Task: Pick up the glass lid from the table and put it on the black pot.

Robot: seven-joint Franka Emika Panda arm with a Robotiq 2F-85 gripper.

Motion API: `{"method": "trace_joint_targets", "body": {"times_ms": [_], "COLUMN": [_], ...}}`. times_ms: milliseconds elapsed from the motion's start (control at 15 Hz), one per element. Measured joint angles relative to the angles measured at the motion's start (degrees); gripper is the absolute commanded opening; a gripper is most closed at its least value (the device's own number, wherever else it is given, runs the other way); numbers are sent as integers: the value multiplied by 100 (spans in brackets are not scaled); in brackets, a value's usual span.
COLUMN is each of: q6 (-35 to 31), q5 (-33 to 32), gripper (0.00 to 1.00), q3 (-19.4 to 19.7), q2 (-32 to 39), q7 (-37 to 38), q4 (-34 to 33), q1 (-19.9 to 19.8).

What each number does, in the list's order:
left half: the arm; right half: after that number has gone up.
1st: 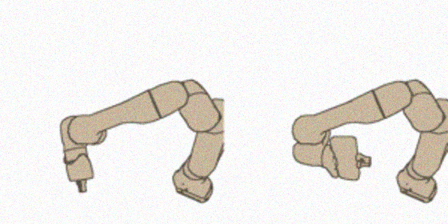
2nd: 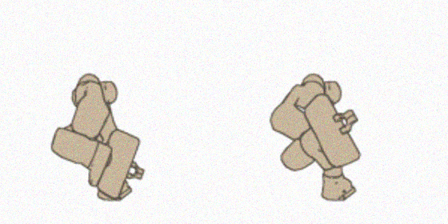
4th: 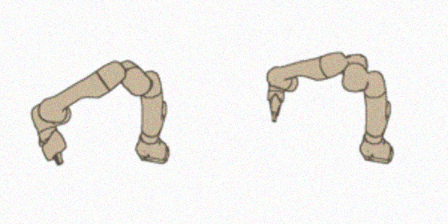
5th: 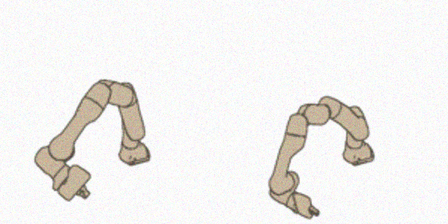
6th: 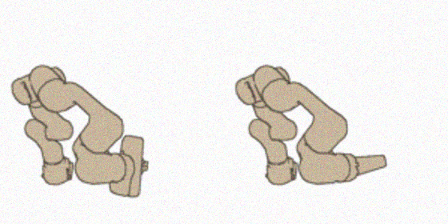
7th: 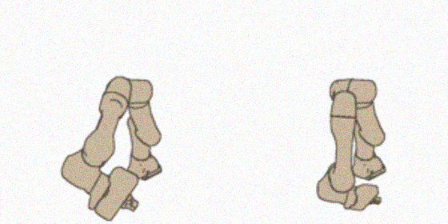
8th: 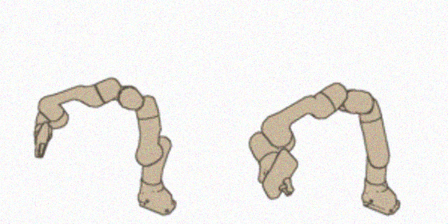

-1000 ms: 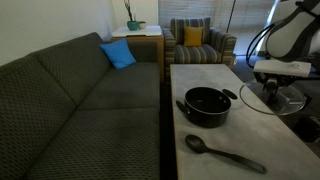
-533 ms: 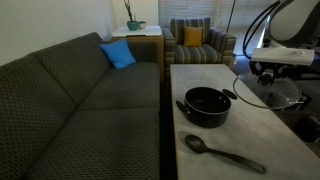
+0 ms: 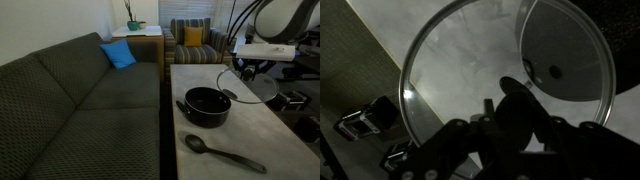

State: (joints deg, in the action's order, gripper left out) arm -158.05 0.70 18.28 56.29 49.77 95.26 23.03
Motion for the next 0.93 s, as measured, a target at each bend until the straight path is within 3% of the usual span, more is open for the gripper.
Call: {"method": "trace_joint_targets", "body": {"times_ms": [200,600,933], "q6": [24,327,1189], "q5": [-12,103,148], "gripper": [14,14,14], "q3": [-335,-1319,-1487], "q2": [113,843,1732], "q7": [-377,-1621,-2065], "q4": [-418,-1585,-2841], "q1": [-205,-1062,-1186]}}
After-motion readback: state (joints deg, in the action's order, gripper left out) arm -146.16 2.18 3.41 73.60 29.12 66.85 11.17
